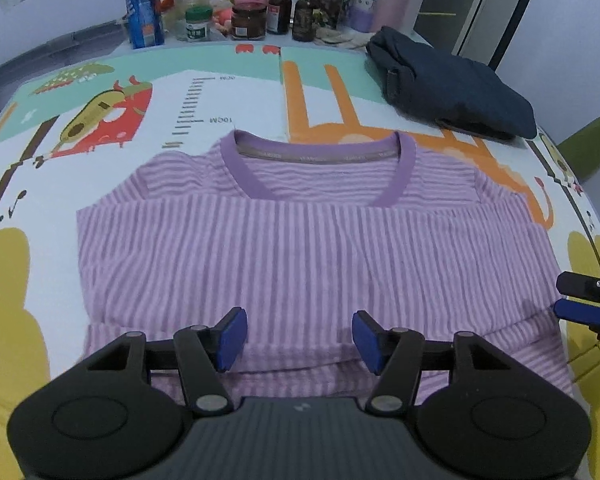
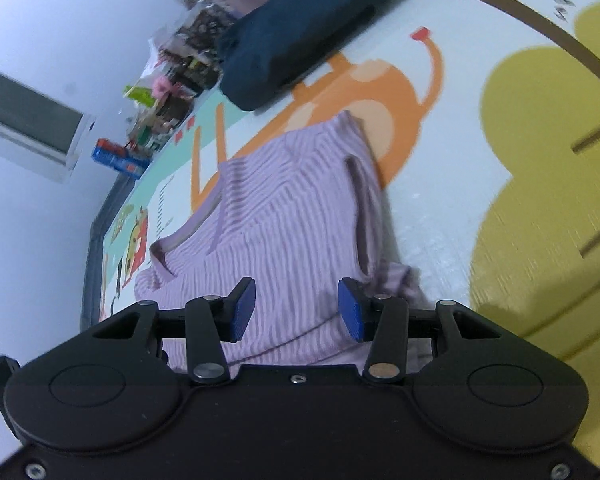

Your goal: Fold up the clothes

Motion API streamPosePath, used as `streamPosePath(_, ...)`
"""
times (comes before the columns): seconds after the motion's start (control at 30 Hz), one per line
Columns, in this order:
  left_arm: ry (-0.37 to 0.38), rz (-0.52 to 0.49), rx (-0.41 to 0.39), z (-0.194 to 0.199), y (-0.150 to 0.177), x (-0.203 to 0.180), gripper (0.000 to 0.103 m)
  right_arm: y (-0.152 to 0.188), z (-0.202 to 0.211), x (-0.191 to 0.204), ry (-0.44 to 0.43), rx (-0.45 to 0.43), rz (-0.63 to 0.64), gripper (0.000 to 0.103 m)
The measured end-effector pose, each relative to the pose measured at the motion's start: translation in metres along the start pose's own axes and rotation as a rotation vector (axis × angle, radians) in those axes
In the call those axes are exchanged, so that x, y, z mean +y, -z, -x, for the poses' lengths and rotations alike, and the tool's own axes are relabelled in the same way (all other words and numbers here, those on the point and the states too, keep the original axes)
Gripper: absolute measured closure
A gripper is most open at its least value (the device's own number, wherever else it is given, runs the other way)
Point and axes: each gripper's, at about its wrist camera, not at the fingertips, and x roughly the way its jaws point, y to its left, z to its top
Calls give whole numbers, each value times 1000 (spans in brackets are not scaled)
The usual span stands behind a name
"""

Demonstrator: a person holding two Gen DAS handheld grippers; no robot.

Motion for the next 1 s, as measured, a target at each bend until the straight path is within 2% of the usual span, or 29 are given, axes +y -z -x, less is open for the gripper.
streamPosePath(0.23, 16, -4, 21, -6, 3, -6, 42, 0, 3, -10, 54, -12, -41, 59)
streamPosePath(0.47, 32, -35, 12, -10, 9, -19, 43, -7, -3, -14, 28, -27, -70, 61)
streamPosePath(0.53, 34, -70, -5, -9, 11, -27, 44, -7, -4, -14, 31, -28, -70, 62)
streamPosePath(0.57, 35, -87, -13, -8, 12, -31, 44, -7, -4, -14, 31, -32, -69, 69)
streamPosePath(0.67, 42, -160, -67, -3, 15, -45, 47, -6, -2, -13, 30, -52, -65, 81)
streamPosePath(0.73, 35, -222, -120, 1, 19, -58, 47, -6, 0, -13, 25, -60, -64, 84)
streamPosePath(0.9, -36, -398, -242, 5, 27, -101, 46, -7, -1, -13, 35, -62, -58, 84)
streamPosePath(1.0, -44, -487, -266, 1, 29, -125, 45, -7, -1, -14, 51, -57, -57, 72)
